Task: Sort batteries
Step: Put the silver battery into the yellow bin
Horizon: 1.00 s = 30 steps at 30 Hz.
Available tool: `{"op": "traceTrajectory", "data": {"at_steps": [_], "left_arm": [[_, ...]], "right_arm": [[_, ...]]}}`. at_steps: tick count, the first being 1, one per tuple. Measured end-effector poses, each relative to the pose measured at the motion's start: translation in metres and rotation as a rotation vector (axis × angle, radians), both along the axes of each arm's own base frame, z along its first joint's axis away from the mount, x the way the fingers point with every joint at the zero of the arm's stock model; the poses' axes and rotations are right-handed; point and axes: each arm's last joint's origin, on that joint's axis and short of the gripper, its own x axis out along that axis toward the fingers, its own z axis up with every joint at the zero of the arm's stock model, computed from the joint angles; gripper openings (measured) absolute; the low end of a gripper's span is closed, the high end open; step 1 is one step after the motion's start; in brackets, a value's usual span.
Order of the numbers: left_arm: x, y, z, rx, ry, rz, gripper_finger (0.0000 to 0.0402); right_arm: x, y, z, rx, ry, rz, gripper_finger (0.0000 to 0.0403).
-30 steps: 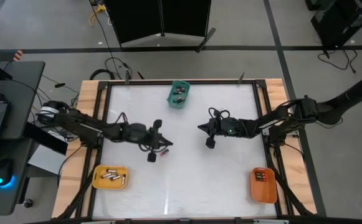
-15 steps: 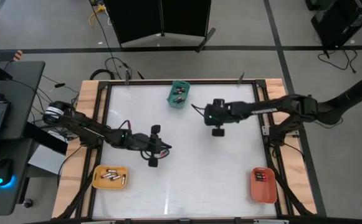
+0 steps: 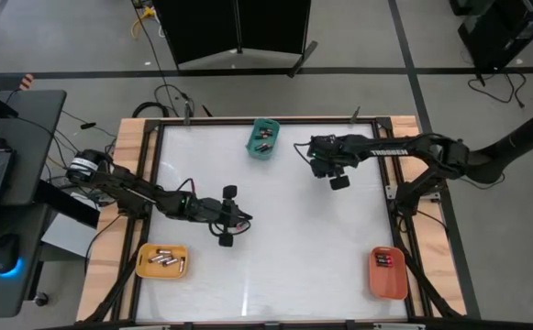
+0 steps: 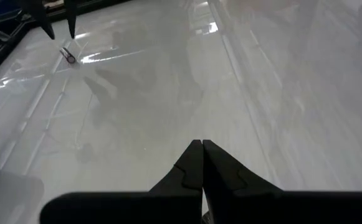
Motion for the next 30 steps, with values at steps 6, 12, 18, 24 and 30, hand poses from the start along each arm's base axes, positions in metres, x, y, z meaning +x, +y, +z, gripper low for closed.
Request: {"op": "traceTrajectory", "data": {"at_steps": [6, 12, 18, 24, 30], "left_arm": [[0.000, 0.000, 0.000, -0.001, -0.004, 0.000, 0.0008], [0.000, 0.000, 0.000, -0.007, -0.003, 0.003, 0.0008], [0.000, 0.000, 0.000, -0.007, -0.003, 0.003, 0.0008], [0.000, 0.000, 0.000, -0.010, -0.003, 0.004, 0.0008], [0.000, 0.000, 0.000, -0.013, -0.003, 0.006, 0.0008]], "right_arm": [[-0.008, -0.015, 0.000, 0.024, 0.008, -0.024, 0.0153], [-0.015, -0.033, -0.001, 0.070, -0.046, -0.058, 0.0151], [-0.018, -0.040, -0.001, 0.091, -0.072, -0.077, 0.0151], [-0.016, -0.041, 0.000, 0.096, -0.095, -0.069, 0.0150], [-0.018, -0.042, -0.006, 0.102, -0.082, -0.051, 0.0149]]}}
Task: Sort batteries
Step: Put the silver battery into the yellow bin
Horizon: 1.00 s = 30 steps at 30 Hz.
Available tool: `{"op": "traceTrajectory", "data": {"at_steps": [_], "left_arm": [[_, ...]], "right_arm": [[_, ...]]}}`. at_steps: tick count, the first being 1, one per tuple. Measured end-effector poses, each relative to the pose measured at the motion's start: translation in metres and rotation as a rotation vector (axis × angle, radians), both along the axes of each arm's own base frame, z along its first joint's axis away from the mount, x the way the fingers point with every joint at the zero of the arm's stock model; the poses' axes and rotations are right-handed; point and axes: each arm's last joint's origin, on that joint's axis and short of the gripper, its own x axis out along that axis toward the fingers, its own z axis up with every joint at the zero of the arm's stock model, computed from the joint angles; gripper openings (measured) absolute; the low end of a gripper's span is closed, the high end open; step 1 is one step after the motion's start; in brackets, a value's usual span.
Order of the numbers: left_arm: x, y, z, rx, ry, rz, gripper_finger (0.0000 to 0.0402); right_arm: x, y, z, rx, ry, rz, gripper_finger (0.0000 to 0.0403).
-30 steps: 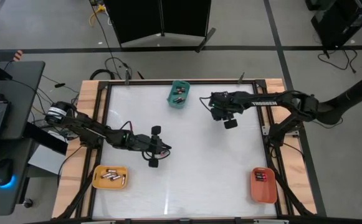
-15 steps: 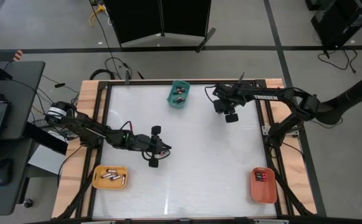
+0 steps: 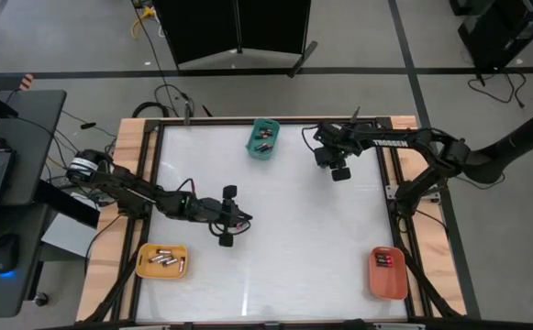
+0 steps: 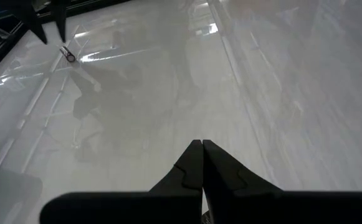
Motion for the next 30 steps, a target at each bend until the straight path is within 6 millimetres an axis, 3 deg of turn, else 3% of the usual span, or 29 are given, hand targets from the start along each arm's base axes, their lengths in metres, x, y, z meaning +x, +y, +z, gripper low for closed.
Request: {"op": "traceTrajectory", "data": {"at_steps": [7, 13, 23, 30], "left_arm": [[0.000, 0.000, 0.000, -0.009, 0.000, 0.005, 0.0008], [0.000, 0.000, 0.000, -0.010, 0.000, 0.005, 0.0008], [0.000, 0.000, 0.000, -0.011, -0.001, 0.005, 0.0008], [0.002, 0.000, 0.004, -0.015, -0.043, 0.015, 0.0008]], "right_arm": [[0.005, -0.003, -0.023, 0.030, 0.056, 0.003, 0.0149], [0.007, -0.005, -0.029, 0.030, 0.072, 0.003, 0.0147], [0.006, -0.003, -0.030, 0.047, 0.075, -0.054, 0.0058], [0.015, 0.011, -0.026, 0.036, 0.064, -0.065, 0.0055]]}}
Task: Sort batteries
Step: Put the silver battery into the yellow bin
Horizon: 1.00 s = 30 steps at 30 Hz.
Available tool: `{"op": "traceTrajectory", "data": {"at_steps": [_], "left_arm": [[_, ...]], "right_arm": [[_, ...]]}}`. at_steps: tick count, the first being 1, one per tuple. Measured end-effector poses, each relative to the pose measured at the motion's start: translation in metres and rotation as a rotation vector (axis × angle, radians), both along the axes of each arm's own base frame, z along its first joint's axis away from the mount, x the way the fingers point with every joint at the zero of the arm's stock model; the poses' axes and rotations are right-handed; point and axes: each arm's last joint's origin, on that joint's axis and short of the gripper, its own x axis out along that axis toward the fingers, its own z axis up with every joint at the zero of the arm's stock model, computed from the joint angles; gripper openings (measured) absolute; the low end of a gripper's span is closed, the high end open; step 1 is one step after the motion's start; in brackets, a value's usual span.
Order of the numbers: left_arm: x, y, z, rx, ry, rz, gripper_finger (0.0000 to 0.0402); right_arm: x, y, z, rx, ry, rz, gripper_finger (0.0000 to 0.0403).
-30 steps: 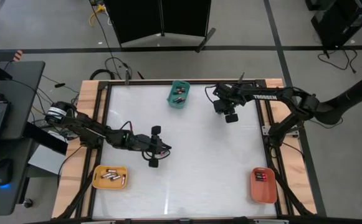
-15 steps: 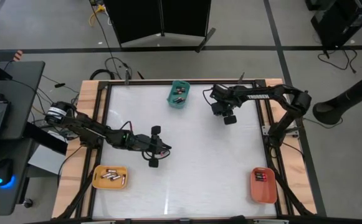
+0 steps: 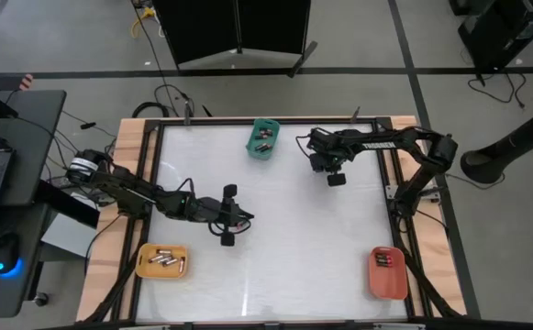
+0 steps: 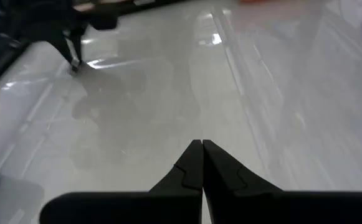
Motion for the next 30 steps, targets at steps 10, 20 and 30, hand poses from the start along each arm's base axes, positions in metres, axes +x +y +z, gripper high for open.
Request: {"op": "traceTrajectory", "data": {"at_steps": [10, 20, 30], "left_arm": [[0.003, 0.000, 0.009, -0.028, -0.096, 0.046, 0.0008], [0.007, 0.003, 0.025, -0.045, -0.275, 0.146, 0.0008], [0.011, 0.018, 0.039, -0.073, -0.421, 0.196, 0.0010]], "right_arm": [[0.028, 0.033, 0.011, 0.138, -0.440, 0.056, 0.0055], [0.032, 0.081, -0.007, 0.152, -1.078, 0.106, 0.0055], [0.037, 0.132, 0.019, 0.112, -1.442, 0.120, 0.0055]]}}
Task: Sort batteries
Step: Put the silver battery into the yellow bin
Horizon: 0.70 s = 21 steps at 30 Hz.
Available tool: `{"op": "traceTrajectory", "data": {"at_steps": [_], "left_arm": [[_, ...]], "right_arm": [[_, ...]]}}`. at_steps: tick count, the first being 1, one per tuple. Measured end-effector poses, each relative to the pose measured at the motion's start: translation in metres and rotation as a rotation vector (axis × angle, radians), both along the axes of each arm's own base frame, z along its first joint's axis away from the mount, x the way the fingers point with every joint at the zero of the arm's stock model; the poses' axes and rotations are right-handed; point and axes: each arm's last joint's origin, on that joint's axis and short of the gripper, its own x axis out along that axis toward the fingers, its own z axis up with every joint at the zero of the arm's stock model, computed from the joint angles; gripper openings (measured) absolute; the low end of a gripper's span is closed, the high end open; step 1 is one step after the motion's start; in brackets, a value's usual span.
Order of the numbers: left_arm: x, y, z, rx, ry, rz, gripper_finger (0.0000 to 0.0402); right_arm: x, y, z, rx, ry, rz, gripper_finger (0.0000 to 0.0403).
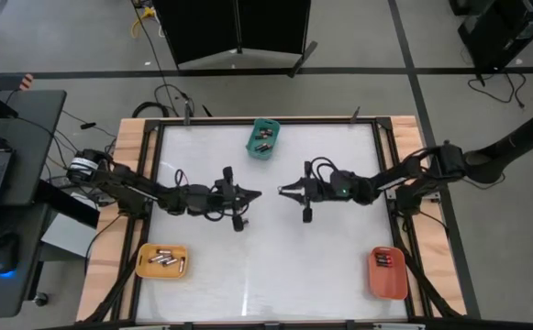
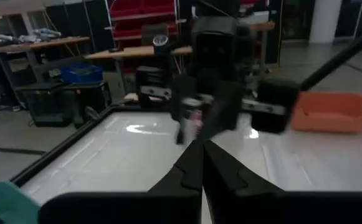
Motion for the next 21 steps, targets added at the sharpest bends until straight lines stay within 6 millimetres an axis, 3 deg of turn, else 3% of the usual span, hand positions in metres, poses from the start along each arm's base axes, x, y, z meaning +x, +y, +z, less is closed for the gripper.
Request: {"op": "traceTrajectory", "data": {"at_steps": [6, 14, 21], "left_arm": [[0.005, 0.000, 0.009, -0.006, -0.046, -0.018, 0.0060], [0.009, -0.004, 0.016, -0.008, -0.067, -0.116, 0.0152], [0.011, -0.002, 0.011, 0.018, -0.053, -0.109, 0.0182]], "right_arm": [[0.006, 0.017, 0.007, -0.031, -0.028, -0.024, 0.0060], [0.007, 0.021, 0.010, -0.045, -0.041, -0.012, 0.0058], [0.007, 0.022, 0.010, -0.045, -0.042, -0.008, 0.0057]]}}
